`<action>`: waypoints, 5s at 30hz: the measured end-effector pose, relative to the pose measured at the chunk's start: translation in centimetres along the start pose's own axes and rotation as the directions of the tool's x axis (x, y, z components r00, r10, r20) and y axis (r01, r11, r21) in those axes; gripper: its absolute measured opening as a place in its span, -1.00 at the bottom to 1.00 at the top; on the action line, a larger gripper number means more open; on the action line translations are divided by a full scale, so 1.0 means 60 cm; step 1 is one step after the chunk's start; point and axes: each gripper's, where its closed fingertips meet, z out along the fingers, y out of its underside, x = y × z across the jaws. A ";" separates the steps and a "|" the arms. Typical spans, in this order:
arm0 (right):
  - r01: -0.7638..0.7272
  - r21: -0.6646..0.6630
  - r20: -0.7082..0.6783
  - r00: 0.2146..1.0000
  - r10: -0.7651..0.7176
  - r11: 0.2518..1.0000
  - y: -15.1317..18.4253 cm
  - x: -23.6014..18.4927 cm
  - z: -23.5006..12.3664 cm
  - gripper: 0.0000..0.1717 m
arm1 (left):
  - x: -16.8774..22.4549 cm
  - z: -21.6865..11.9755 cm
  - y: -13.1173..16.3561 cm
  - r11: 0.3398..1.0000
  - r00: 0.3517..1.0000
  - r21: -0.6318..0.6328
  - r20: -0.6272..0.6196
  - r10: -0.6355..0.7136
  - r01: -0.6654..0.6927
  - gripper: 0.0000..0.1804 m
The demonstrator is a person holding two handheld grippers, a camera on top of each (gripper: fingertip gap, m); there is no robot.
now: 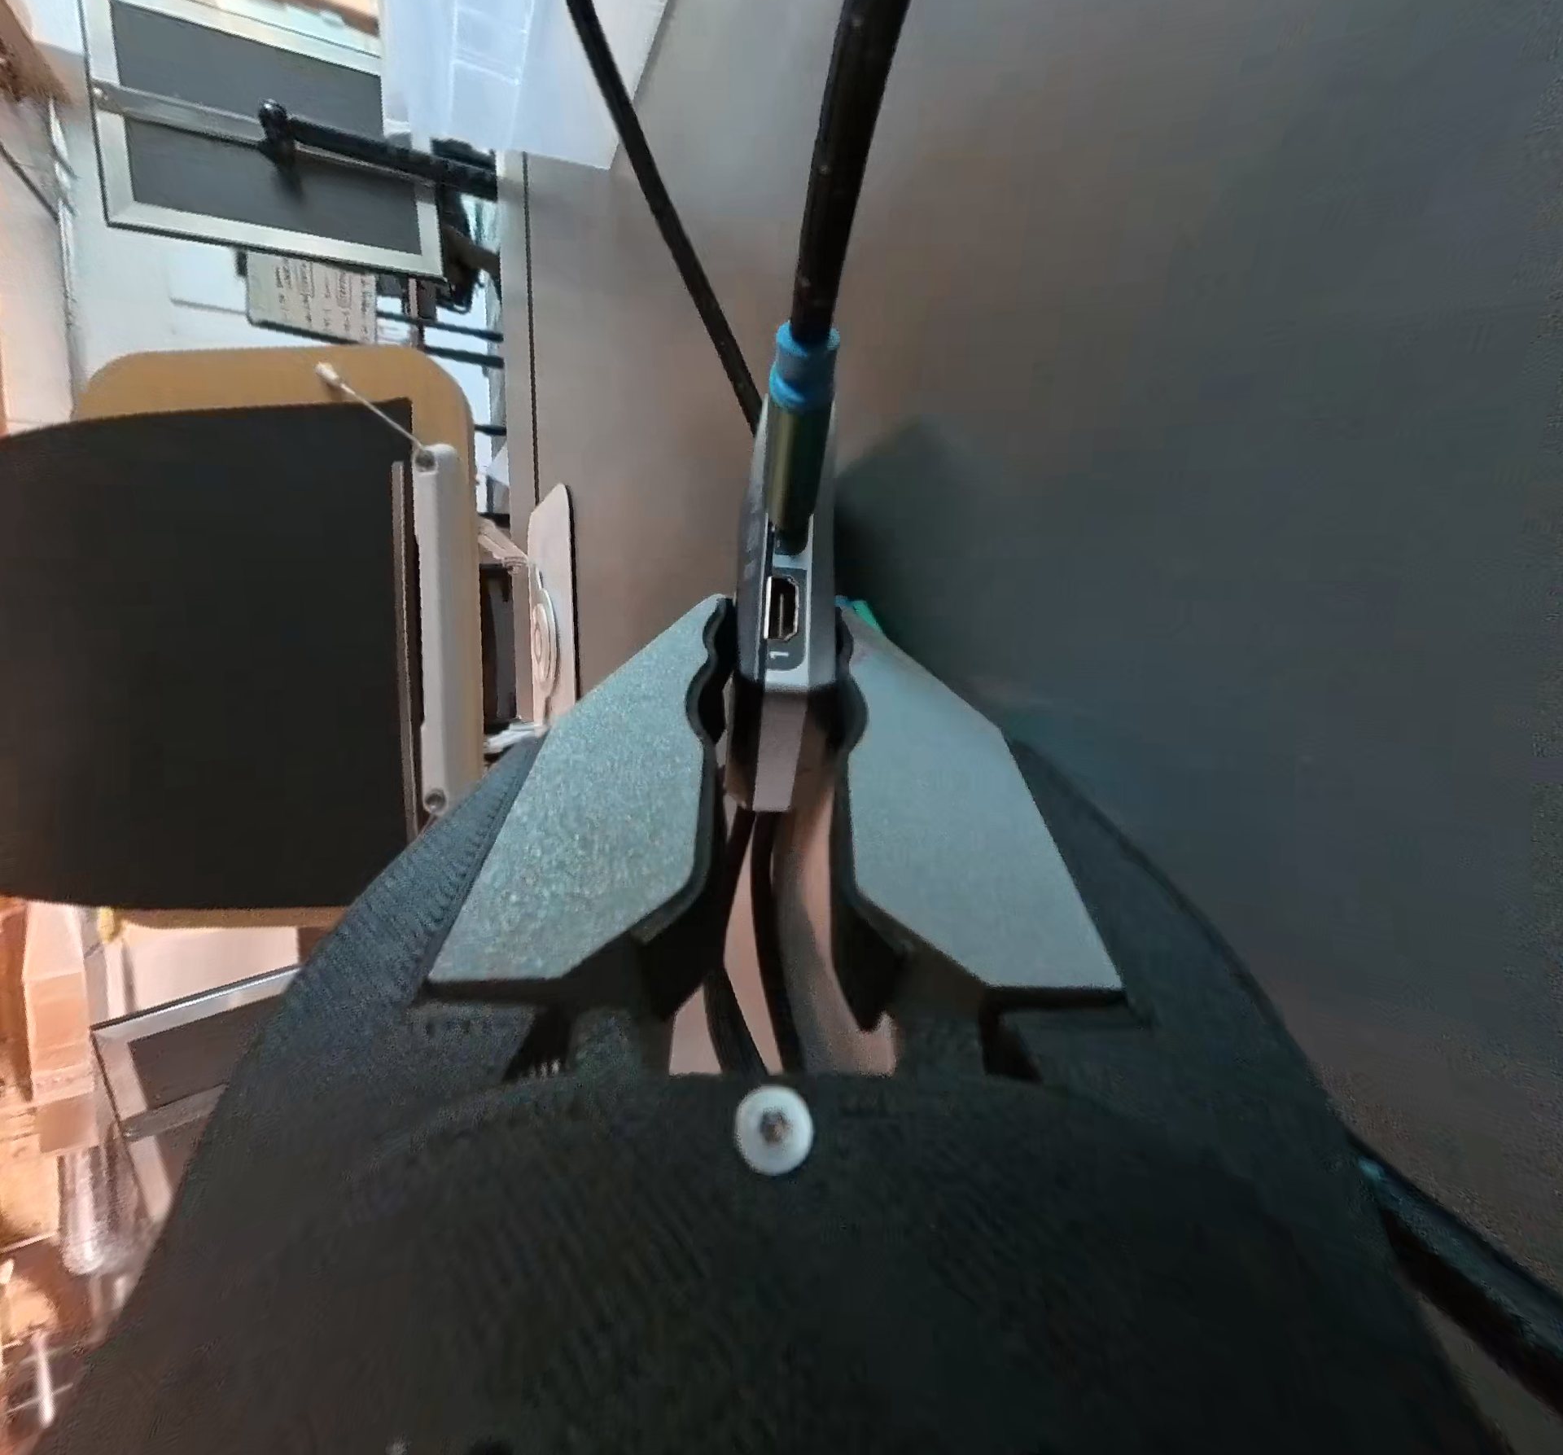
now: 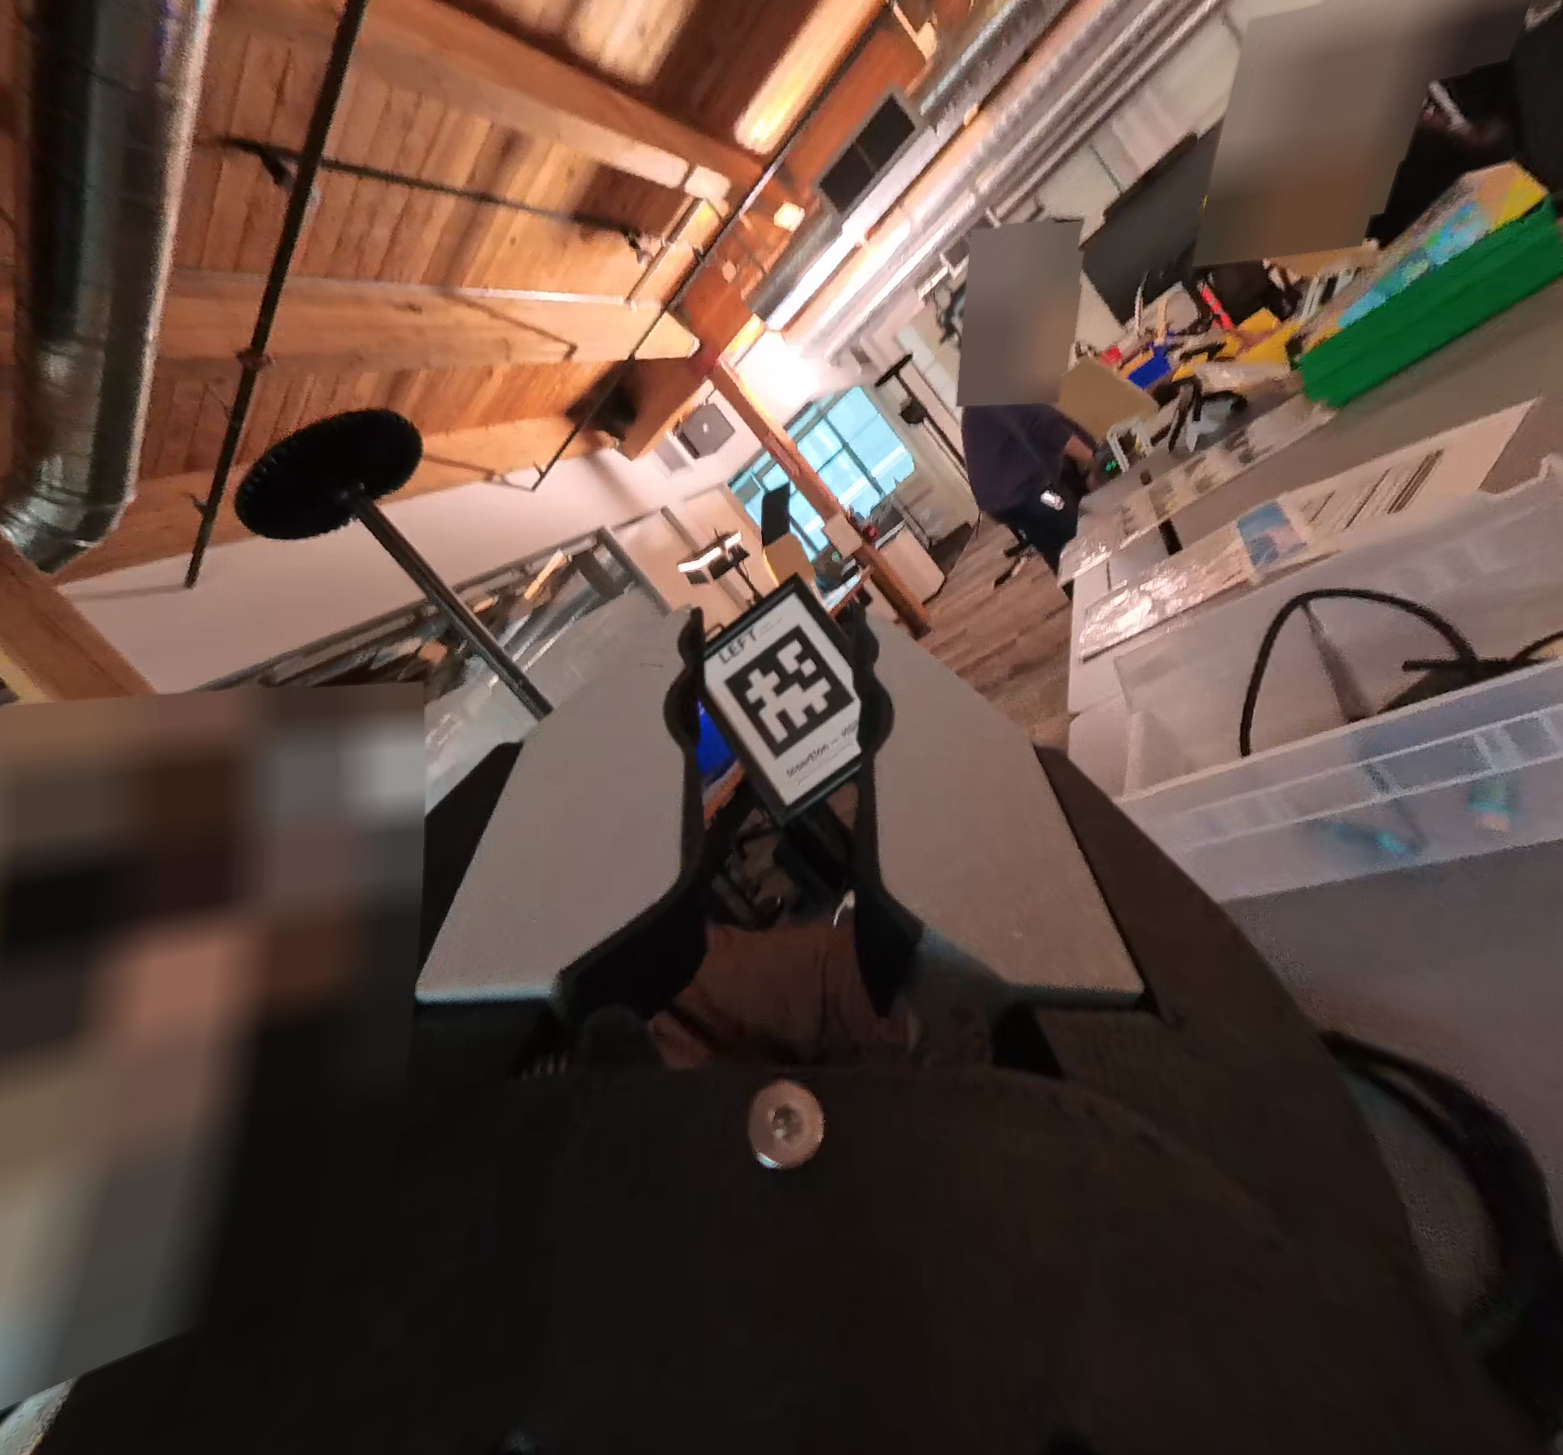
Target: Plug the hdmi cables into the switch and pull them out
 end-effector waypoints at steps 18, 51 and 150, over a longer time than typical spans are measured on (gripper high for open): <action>0.252 -0.183 -0.525 0.792 -0.311 0.950 0.067 -0.033 -0.096 -0.37 | -0.076 -0.027 0.013 0.988 0.965 0.127 0.237 -0.117 0.088 -0.79; -0.176 -0.787 -0.574 0.562 -0.596 0.592 0.326 0.405 -0.192 -0.78 | -0.066 -0.098 0.160 0.998 0.887 -0.065 0.461 0.018 0.014 -0.80; -0.471 -0.208 -0.217 0.877 0.430 0.857 0.328 0.270 -0.127 -0.93 | -0.123 -0.077 0.098 0.825 0.590 -0.178 0.620 0.518 -0.537 -0.80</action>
